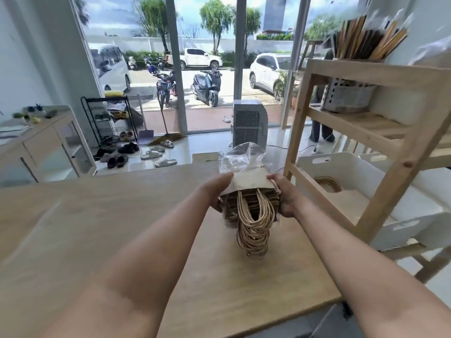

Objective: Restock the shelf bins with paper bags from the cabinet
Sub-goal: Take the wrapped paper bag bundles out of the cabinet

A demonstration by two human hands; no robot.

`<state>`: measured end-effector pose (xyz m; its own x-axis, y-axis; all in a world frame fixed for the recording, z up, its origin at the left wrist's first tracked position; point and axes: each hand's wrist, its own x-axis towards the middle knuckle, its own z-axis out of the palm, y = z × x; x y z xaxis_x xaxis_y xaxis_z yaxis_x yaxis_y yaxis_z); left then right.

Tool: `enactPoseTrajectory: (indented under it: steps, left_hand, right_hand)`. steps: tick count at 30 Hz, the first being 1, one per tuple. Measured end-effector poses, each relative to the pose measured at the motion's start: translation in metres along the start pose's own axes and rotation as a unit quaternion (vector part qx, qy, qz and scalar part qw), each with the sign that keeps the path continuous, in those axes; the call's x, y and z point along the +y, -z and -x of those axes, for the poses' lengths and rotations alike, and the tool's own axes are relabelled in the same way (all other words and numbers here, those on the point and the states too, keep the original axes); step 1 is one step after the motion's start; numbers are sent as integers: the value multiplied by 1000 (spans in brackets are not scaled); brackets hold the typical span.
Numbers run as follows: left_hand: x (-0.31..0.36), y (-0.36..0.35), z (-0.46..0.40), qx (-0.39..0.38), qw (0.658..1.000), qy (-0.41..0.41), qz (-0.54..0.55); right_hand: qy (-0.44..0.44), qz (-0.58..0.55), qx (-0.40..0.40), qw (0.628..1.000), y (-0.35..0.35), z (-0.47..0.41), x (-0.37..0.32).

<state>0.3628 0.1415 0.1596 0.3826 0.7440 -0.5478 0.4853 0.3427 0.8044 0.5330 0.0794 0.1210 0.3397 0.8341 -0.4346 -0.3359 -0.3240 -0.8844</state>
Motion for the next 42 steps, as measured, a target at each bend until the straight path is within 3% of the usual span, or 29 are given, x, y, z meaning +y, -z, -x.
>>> enactPoseTrajectory:
  steps: [7, 12, 19, 24, 30, 33, 36, 42]
  left_hand:
    - [-8, 0, -49, -17, 999, 47, -12]
    - [-10, 1, -48, 0, 998, 23, -51]
    - [-23, 2, -18, 76, 996, 13, 41]
    - [-44, -4, 29, 127, 992, -4, -10]
    - [-73, -14, 93, 118, 986, -4, -120]
    - [-81, -12, 110, 65, 981, 15, -184]
    - [-94, -13, 128, -38, 969, 61, -237]
    - [-129, -22, 161, -194, 902, 164, -349]
  right_hand:
    - [-20, 38, 23, 999, -3, -44, 10]
    - [1, 88, 14, 996, 23, -88, 22]
    - [52, 78, 30, 995, 5, 4, 15]
    - [75, 100, 46, 991, 15, 45, 27]
    - [65, 116, 31, 991, 19, 99, 49]
    - [53, 134, 17, 989, 17, 121, 53]
    - [37, 175, -15, 984, 18, 138, 66]
    - [-57, 295, -96, 949, 17, 165, 101]
